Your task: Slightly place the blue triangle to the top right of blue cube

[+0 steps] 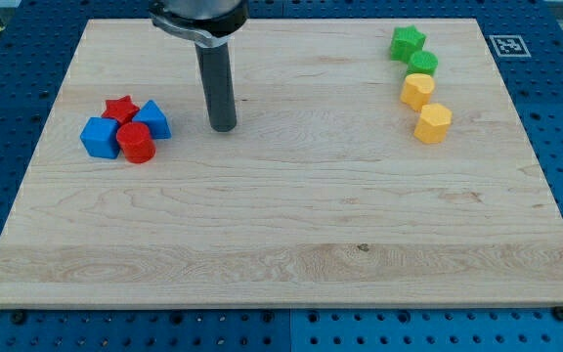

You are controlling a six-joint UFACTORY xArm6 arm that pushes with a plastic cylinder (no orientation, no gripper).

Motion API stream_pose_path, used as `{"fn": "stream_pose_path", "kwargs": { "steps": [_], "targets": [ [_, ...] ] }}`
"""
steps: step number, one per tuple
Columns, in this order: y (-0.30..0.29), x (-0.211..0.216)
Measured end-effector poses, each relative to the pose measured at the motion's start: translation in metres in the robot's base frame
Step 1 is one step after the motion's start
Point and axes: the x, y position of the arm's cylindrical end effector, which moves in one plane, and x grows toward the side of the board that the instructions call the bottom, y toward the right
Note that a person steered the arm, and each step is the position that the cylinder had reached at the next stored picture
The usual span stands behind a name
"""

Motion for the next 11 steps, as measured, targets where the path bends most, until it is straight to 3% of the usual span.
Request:
{"fn": "stream_pose_path", "kwargs": {
  "steps": [4, 5, 6, 7, 9, 10, 11],
  "targets": [
    [-0.080, 0.000],
    [-0.029, 0.000],
    [0.068, -0.019],
    [0.129, -0.053],
    [0.172, -0.158],
    [0.258, -0.209],
    [0.272, -0.213]
  ]
}}
